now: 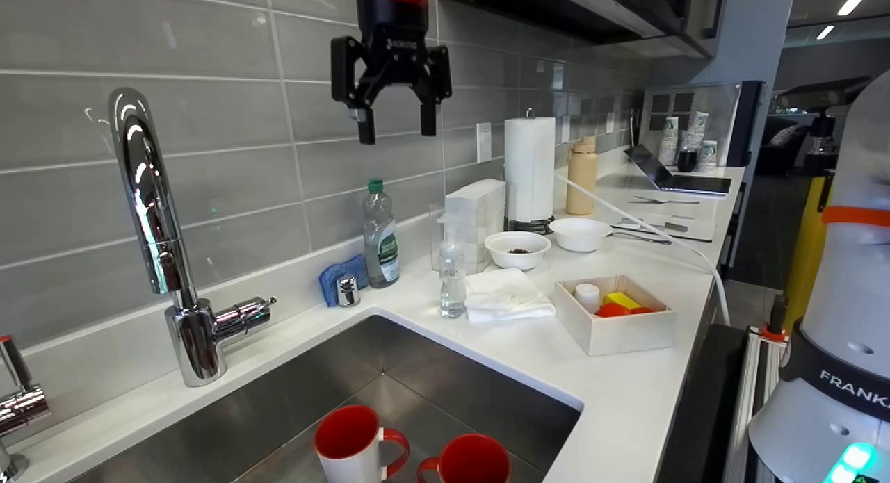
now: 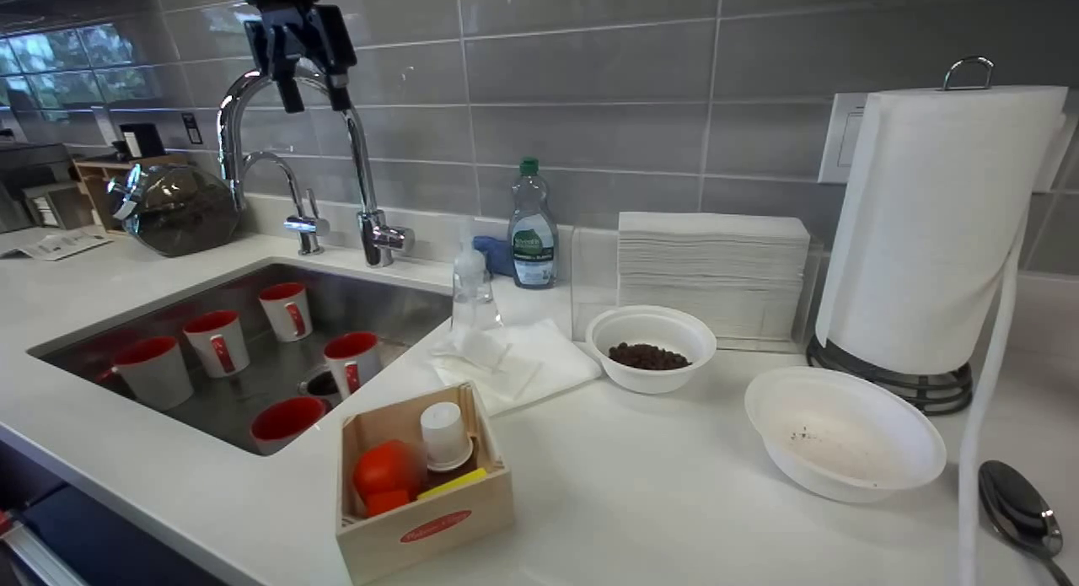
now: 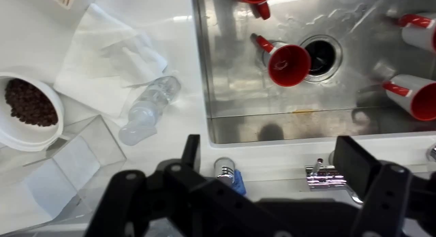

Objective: Pour the contents out of the bowl on the left and into the bowl on the right.

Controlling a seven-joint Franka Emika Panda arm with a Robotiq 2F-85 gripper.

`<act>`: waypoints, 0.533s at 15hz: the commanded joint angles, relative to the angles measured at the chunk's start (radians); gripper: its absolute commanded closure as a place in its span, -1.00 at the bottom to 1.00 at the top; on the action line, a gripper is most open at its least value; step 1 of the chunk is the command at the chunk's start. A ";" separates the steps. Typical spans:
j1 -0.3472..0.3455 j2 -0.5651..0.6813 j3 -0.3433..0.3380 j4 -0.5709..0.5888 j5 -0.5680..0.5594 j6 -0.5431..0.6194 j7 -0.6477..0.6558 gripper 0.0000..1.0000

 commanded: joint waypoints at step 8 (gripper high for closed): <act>-0.113 0.041 -0.177 -0.183 -0.299 0.200 -0.282 -1.00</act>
